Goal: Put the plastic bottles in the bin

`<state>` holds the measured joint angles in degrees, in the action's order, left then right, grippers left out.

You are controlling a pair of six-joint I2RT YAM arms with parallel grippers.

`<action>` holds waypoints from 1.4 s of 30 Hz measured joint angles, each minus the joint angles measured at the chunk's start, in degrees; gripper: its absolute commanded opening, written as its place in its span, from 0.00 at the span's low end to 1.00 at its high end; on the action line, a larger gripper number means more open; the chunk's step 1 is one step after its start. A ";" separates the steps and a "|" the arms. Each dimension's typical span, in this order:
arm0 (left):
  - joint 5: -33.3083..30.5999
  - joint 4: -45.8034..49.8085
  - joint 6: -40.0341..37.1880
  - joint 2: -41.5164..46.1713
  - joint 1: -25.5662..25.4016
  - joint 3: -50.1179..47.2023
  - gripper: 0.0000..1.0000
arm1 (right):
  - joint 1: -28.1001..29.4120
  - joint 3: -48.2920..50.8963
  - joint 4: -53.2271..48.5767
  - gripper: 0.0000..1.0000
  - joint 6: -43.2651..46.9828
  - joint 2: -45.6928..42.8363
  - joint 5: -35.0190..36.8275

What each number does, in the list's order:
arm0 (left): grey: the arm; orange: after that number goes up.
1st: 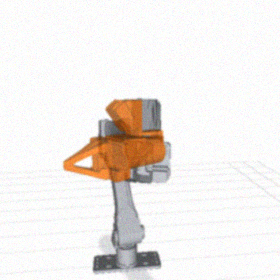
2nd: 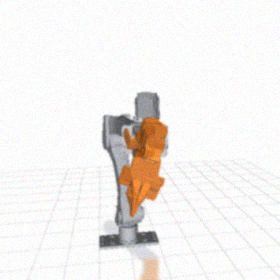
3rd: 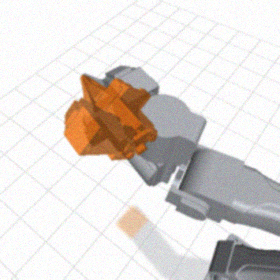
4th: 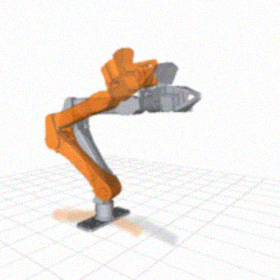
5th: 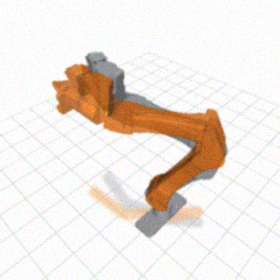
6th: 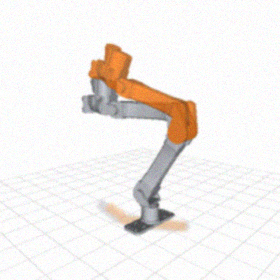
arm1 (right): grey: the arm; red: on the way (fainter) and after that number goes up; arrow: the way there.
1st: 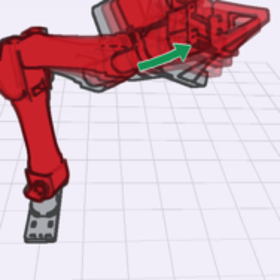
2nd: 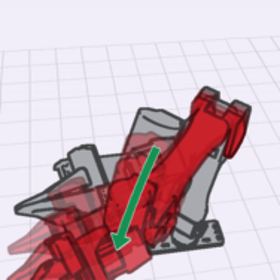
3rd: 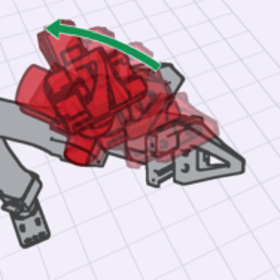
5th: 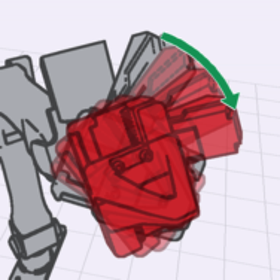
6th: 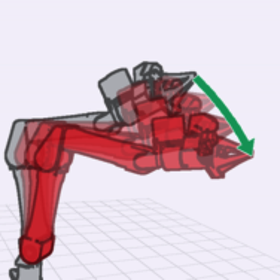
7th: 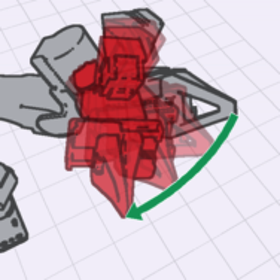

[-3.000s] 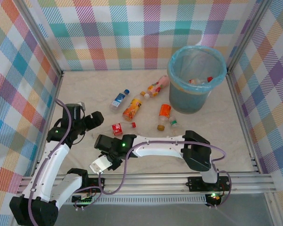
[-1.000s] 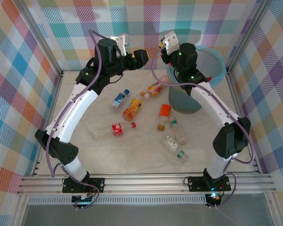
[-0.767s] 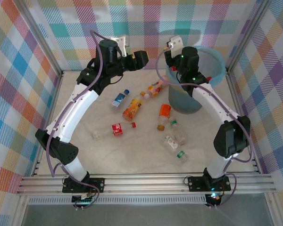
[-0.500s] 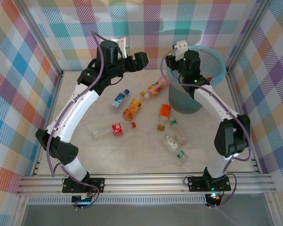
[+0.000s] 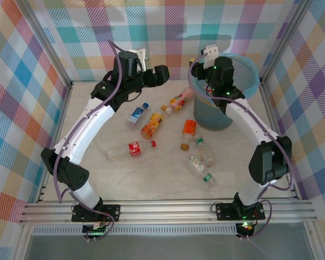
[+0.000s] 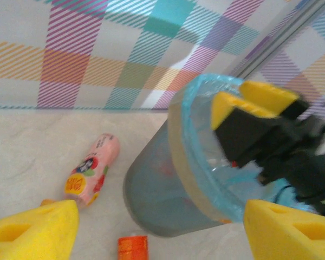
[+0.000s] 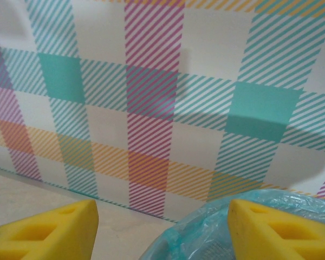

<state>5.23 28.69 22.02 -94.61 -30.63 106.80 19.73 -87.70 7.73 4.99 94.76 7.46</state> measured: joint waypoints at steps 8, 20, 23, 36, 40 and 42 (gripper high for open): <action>-4.37 1.55 -0.46 8.15 0.00 -12.07 0.80 | 1.14 -3.39 -6.43 0.66 -2.01 -6.14 -7.26; -16.37 3.54 -0.61 26.77 0.28 -33.22 0.81 | 17.27 -5.97 -19.91 0.69 10.82 -7.61 -18.60; -20.37 4.96 -0.35 32.63 1.11 -38.80 0.82 | 21.55 -5.09 -22.51 0.70 15.32 -7.30 -21.49; -25.46 8.79 5.77 49.44 9.38 -57.77 0.80 | 27.87 8.63 -16.68 0.62 -0.22 1.53 -22.49; -25.03 8.28 7.69 49.99 9.57 -62.25 0.80 | 27.82 17.70 -8.04 0.62 -16.85 1.68 -19.43; -24.20 7.08 8.90 49.70 9.75 -65.05 0.79 | 27.85 22.47 -3.30 0.62 -24.15 1.70 -17.57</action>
<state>-18.96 35.77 30.92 -44.91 -20.88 41.76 47.57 -65.23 4.43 -19.16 96.47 -10.11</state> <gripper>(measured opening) 0.798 0.617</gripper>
